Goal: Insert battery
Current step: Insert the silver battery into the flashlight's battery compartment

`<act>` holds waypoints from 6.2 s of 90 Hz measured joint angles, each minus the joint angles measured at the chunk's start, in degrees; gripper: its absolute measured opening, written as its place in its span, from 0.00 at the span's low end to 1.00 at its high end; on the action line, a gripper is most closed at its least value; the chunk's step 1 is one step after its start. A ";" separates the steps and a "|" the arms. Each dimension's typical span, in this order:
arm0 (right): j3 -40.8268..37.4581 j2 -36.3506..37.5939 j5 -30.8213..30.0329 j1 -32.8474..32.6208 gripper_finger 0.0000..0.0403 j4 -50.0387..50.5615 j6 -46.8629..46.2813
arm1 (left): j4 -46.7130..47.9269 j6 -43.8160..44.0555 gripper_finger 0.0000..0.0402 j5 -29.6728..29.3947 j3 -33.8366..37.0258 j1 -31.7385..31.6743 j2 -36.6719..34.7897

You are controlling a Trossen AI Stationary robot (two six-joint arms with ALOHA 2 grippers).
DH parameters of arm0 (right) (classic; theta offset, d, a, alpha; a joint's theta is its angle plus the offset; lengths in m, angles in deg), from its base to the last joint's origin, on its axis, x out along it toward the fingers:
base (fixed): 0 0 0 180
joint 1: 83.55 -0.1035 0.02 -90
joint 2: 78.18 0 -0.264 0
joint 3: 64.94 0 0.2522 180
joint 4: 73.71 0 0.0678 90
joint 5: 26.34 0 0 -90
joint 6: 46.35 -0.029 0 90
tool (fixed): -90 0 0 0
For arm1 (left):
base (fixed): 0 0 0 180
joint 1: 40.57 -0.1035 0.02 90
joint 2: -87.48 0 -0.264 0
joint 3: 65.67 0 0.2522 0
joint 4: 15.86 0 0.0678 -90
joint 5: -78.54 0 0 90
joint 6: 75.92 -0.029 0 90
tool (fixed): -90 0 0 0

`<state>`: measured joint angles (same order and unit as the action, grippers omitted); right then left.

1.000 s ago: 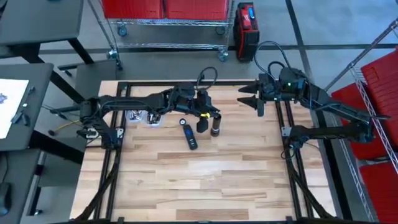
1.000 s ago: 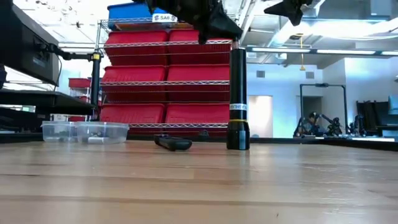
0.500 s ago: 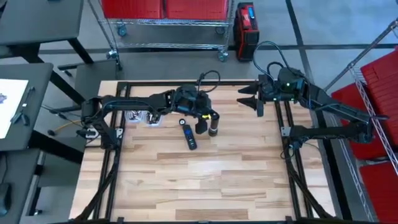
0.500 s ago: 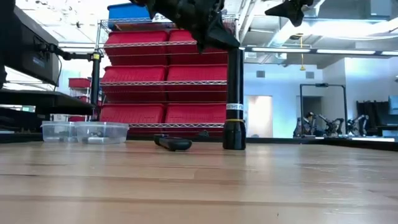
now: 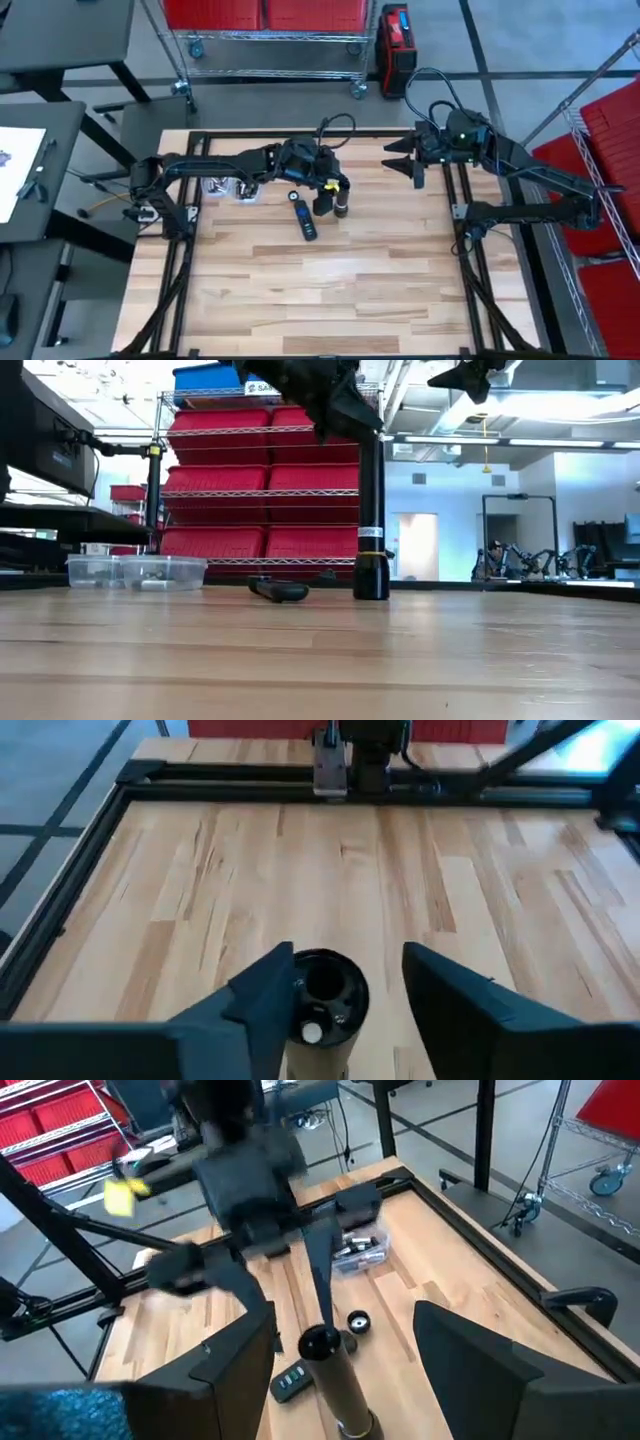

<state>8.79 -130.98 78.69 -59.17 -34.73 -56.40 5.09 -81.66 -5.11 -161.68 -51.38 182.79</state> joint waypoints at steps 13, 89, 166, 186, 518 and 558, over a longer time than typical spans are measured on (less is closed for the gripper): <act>0.00 -0.06 0.00 0.00 0.56 0.63 -0.01 | 6.61 -2.09 0.43 -0.52 -4.41 -0.04 -2.04; 0.00 -7.17 0.00 0.00 0.56 11.23 -3.60 | 55.76 24.68 0.32 -12.32 16.10 -22.15 -6.45; 0.00 -7.10 -0.07 0.00 0.56 10.90 -5.11 | 31.04 26.69 0.21 -12.78 36.32 -26.26 -6.68; 0.02 -7.01 -0.06 0.00 0.56 10.89 -5.91 | 35.53 23.00 0.05 -13.35 32.66 -24.54 -6.35; 8.24 -22.15 -25.98 -21.03 0.08 -34.12 98.67 | -6.48 77.07 0.18 22.51 -9.69 -10.54 -5.21; 8.22 -22.25 -30.23 -21.68 0.20 -33.73 95.28 | -6.35 71.15 0.07 21.68 -9.69 -10.66 -5.21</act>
<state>17.01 -153.23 48.46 -80.85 -68.47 38.88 -1.25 -10.51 16.57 -171.37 -62.05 177.59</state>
